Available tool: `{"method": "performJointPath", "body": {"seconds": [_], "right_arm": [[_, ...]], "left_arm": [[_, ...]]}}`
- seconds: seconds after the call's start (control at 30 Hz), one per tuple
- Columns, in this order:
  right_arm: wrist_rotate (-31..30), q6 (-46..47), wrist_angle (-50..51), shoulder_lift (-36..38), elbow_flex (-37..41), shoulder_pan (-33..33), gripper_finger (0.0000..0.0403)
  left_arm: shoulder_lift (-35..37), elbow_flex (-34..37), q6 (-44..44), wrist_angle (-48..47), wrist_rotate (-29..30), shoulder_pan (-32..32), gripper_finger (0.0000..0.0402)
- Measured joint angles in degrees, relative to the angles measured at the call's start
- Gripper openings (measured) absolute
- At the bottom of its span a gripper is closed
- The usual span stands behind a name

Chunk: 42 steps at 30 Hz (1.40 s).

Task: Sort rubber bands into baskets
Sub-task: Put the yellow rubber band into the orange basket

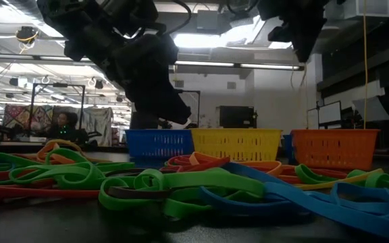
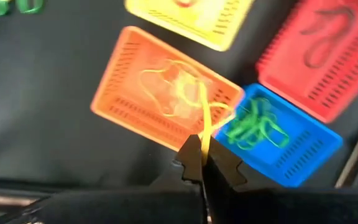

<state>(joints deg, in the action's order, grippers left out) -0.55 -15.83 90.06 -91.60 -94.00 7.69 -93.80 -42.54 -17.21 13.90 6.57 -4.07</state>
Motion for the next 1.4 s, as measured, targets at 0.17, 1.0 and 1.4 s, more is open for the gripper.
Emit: {"method": "performJointPath", "body": {"seconds": [0.17, 1.0, 1.4], "right_arm": [[0.57, 1.91, -0.03, 0.16, 0.0, 2.77, 0.0001], [9.17, 3.75, -4.88, 0.49, 21.01, 3.18, 0.0001], [9.83, 4.04, -22.22, 0.49, 27.74, 3.18, 0.0037]], "left_arm": [[0.0, 0.0, 0.18, 0.0, 0.0, -0.5, 0.0169], [0.0, 0.0, -0.31, -0.01, 0.04, -0.92, 0.0169], [0.0, 0.0, -0.35, 0.01, 0.13, -0.92, 0.0169]]}}
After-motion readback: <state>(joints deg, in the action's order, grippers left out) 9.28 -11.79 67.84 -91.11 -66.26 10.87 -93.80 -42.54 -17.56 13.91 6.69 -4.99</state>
